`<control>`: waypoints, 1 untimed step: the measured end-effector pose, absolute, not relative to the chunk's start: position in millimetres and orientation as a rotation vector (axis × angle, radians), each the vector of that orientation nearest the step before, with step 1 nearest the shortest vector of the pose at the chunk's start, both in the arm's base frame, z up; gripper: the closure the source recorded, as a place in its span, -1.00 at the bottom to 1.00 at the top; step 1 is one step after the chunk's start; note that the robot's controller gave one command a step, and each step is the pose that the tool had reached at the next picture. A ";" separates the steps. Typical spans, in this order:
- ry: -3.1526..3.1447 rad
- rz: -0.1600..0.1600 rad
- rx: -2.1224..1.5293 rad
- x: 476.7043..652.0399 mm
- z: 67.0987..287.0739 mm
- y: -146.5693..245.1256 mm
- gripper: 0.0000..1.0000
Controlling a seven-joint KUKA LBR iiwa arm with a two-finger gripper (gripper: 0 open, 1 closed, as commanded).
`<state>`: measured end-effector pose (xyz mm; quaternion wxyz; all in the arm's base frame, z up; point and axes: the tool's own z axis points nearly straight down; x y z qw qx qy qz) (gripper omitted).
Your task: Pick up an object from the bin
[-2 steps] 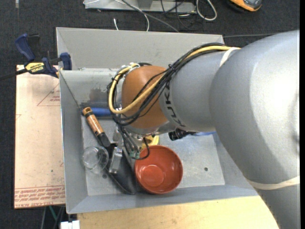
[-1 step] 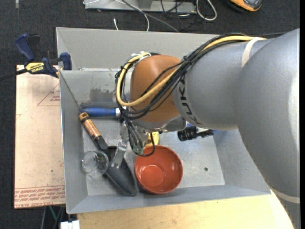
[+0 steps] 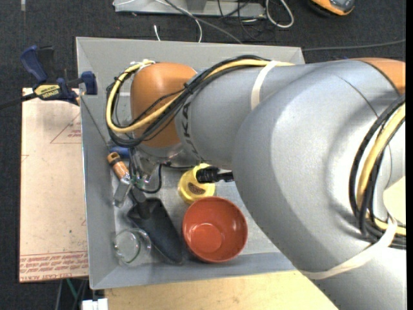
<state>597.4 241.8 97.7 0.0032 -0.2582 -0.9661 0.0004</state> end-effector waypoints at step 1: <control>-3.073 -0.016 -0.704 480.9 69.5 210.9 -1.00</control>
Offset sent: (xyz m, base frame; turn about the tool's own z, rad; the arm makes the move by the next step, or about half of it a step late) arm -0.0135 -0.0345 -0.0277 0.2458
